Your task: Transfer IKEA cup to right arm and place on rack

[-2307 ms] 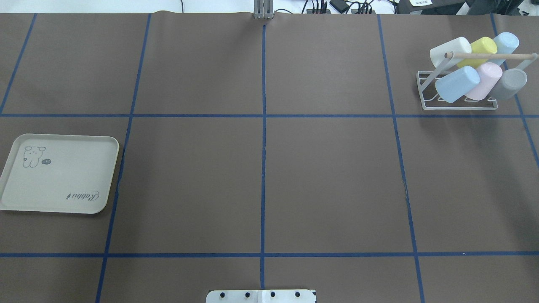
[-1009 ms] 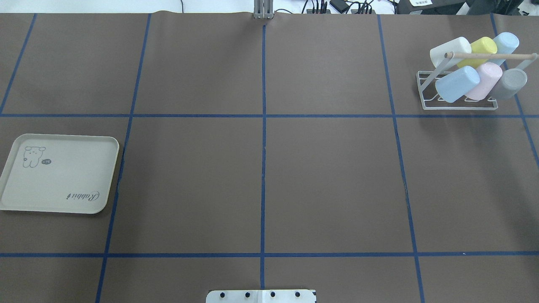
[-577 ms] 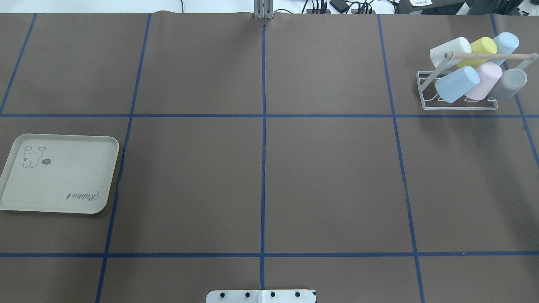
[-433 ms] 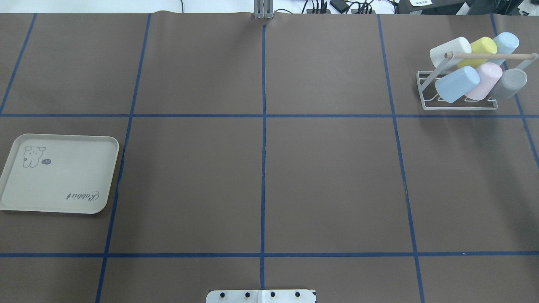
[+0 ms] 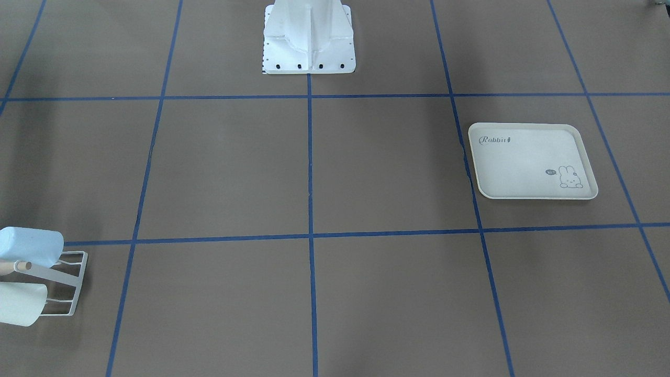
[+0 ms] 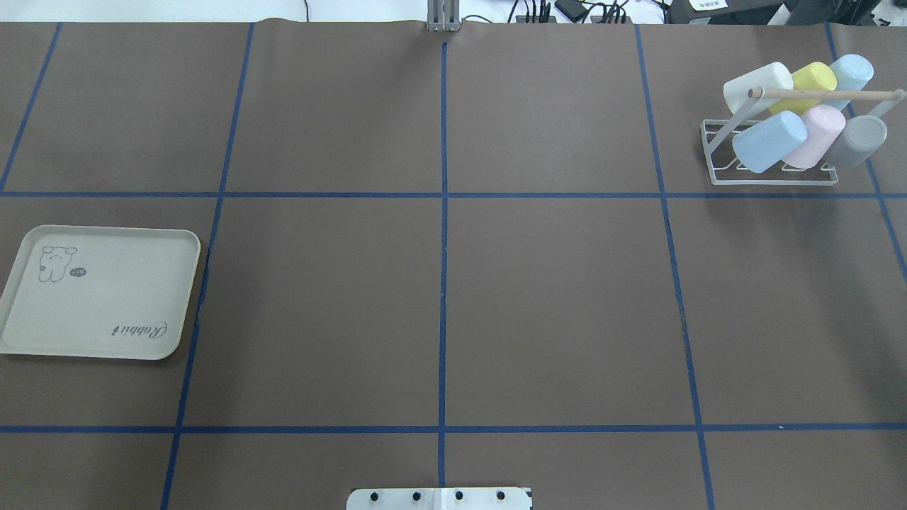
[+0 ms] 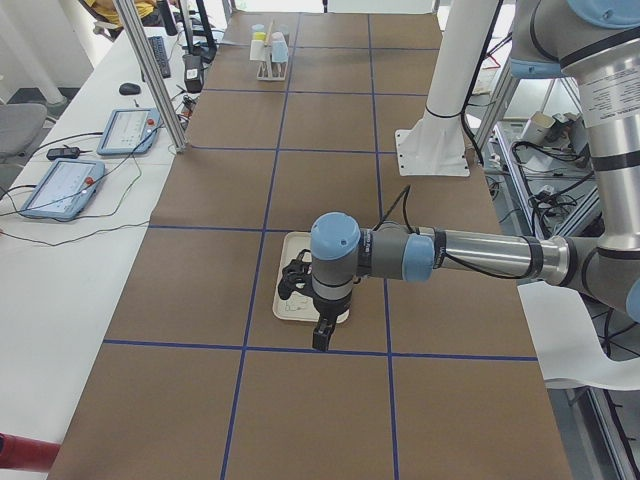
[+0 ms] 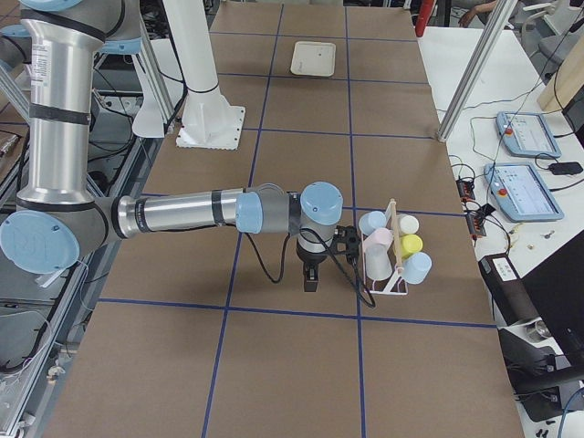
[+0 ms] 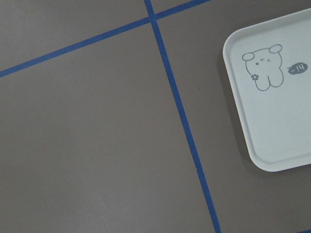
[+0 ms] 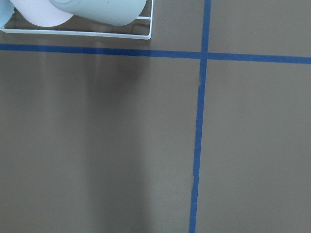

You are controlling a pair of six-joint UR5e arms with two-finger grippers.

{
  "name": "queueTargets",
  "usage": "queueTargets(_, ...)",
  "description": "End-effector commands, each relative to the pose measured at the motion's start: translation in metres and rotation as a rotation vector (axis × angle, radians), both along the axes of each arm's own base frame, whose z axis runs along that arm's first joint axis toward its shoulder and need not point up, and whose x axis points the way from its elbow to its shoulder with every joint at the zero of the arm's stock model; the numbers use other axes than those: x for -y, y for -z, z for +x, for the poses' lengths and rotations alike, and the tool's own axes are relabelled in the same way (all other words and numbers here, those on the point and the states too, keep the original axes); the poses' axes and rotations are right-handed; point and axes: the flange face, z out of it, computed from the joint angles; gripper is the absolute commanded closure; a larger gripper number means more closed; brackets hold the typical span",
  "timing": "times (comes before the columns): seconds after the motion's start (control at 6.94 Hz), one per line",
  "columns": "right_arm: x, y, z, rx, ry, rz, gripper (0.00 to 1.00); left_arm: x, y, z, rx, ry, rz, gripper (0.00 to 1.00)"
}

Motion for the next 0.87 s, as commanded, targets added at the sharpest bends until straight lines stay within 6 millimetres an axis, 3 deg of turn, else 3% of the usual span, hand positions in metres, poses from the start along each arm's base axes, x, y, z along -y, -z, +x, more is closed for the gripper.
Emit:
queueTargets(0.0,0.000,0.000,0.000,0.000,0.000,0.001,0.00,0.001,0.003,0.000,-0.006,-0.001,0.007,0.00)
queueTargets(0.72,-0.001,-0.001,0.000,0.000,0.001,0.000,0.00,0.004,0.017,0.000,-0.004,-0.004,0.039,0.00)
